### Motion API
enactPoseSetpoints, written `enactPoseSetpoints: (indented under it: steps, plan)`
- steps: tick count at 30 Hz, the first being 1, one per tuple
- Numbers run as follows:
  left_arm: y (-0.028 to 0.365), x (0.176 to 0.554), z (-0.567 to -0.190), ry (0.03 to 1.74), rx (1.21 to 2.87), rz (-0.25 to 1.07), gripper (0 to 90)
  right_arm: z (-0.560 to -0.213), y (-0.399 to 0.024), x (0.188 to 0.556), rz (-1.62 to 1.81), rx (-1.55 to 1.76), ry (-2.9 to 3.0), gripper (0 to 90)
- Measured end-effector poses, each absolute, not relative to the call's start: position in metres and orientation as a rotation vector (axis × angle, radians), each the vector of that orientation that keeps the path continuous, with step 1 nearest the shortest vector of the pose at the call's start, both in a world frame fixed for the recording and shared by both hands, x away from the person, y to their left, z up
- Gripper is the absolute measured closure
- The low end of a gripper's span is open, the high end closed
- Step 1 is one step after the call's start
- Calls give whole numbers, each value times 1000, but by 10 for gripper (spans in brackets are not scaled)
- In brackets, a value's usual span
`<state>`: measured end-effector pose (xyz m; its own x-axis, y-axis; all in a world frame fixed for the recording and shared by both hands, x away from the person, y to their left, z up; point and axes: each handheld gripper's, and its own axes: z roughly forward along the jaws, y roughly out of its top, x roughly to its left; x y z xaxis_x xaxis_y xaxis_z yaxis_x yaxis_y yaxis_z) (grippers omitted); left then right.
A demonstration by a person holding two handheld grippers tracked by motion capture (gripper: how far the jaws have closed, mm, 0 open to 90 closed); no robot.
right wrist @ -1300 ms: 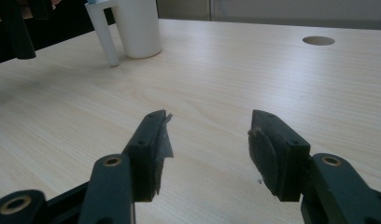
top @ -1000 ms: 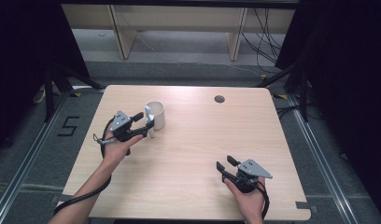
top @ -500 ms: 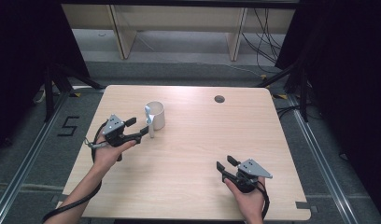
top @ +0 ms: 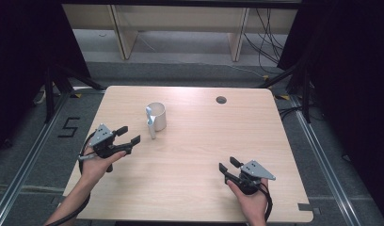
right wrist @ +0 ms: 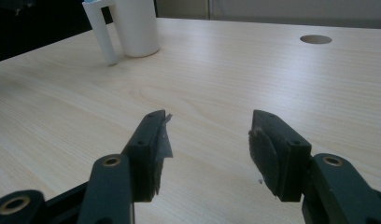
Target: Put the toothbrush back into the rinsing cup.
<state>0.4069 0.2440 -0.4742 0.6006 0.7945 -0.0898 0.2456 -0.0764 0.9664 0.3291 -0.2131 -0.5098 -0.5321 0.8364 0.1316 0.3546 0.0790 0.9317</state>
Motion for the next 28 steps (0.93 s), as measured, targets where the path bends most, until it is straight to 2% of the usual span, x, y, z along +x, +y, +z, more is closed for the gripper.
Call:
enactPoseSetpoints:
  steps: [19,28]
  plan:
    - [279,363,-512,984,1609,589,290,-508,-220,329,1395,1137,1913,466]
    - [283,358,-519,941,1576,626,285,-510,-220,331,1422,1158,1927,455]
